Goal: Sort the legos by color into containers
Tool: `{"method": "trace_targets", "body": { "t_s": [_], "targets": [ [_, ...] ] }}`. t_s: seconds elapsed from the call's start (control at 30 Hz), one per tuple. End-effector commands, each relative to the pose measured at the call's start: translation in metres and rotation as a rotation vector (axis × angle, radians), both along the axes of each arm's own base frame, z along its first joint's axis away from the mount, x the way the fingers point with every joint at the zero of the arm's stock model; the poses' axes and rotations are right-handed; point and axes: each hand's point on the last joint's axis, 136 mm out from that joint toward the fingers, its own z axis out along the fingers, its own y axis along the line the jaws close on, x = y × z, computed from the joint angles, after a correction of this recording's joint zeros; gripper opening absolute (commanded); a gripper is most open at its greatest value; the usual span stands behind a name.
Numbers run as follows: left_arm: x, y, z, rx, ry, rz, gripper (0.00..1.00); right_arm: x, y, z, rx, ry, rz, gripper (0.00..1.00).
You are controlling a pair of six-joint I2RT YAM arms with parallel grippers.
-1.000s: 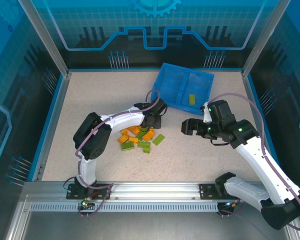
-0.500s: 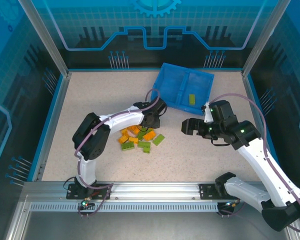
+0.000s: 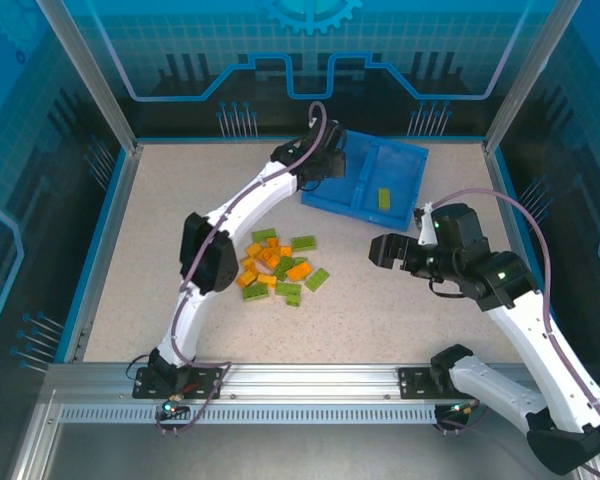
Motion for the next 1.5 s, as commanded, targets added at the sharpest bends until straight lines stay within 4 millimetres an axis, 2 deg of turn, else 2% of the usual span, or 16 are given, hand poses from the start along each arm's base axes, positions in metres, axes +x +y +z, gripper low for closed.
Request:
{"method": "trace_targets", "body": {
  "t_s": [0.0, 0.17, 0.23, 0.3, 0.37, 0.47, 0.57, 0.67, 0.8, 0.83, 0.93, 1.07, 1.2, 1.27, 1.37, 1.47],
  "targets": [
    [0.014, -0.011, -0.031, 0.064, 0.014, -0.099, 0.18, -0.008, -0.004, -0.003, -0.014, 0.017, -0.005, 0.97],
    [0.028, -0.015, -0.061, 0.073, 0.032, -0.109, 0.25, -0.011, -0.004, -0.004, -0.009, 0.02, -0.005, 0.97],
    [0.028, -0.019, -0.068, 0.061, 0.04, -0.117, 0.34, -0.012, -0.005, -0.005, -0.008, 0.023, -0.008, 0.97],
    [0.028, -0.021, -0.068, 0.046, 0.046, -0.117, 0.44, -0.012, -0.005, -0.004, -0.006, 0.021, -0.009, 0.97],
    [0.026, -0.024, -0.061, 0.024, 0.041, -0.121, 0.46, -0.012, -0.005, -0.004, -0.006, 0.019, -0.009, 0.97],
    [0.023, -0.028, -0.036, -0.006, 0.011, -0.133, 0.49, -0.012, -0.005, -0.003, -0.006, 0.019, -0.012, 0.98],
    [0.015, -0.03, 0.002, -0.039, -0.027, -0.146, 0.5, -0.011, -0.005, -0.003, -0.008, 0.021, -0.012, 0.97],
    [-0.004, -0.028, 0.048, -0.066, -0.063, -0.171, 0.5, -0.01, -0.004, -0.008, -0.012, 0.032, -0.017, 0.97],
    [-0.048, -0.016, 0.108, -0.096, -0.129, -0.218, 0.49, -0.006, -0.002, -0.02, -0.038, 0.056, -0.017, 0.97],
    [-0.064, -0.008, 0.127, -0.108, -0.16, -0.23, 0.49, -0.004, 0.0, -0.023, -0.048, 0.062, -0.014, 0.97],
    [-0.114, 0.015, 0.162, -0.13, -0.245, -0.266, 0.49, 0.002, 0.011, -0.034, -0.078, 0.089, 0.007, 0.97],
    [-0.186, 0.048, 0.177, -0.12, -0.345, -0.358, 0.49, 0.01, 0.04, -0.054, -0.108, 0.126, 0.06, 0.97],
    [-0.253, 0.085, 0.17, -0.06, -0.445, -0.472, 0.51, 0.019, 0.071, -0.084, -0.218, 0.152, 0.15, 0.93],
    [-0.282, 0.102, 0.153, -0.014, -0.465, -0.534, 0.55, 0.025, 0.08, -0.098, -0.293, 0.153, 0.179, 0.92],
    [-0.322, 0.12, 0.119, 0.085, -0.486, -0.671, 0.69, 0.032, 0.09, -0.123, -0.364, 0.201, 0.18, 0.92],
    [-0.358, 0.133, 0.079, 0.184, -0.49, -0.837, 0.88, 0.038, 0.104, -0.148, -0.403, 0.231, 0.207, 0.86]
  ]
}}
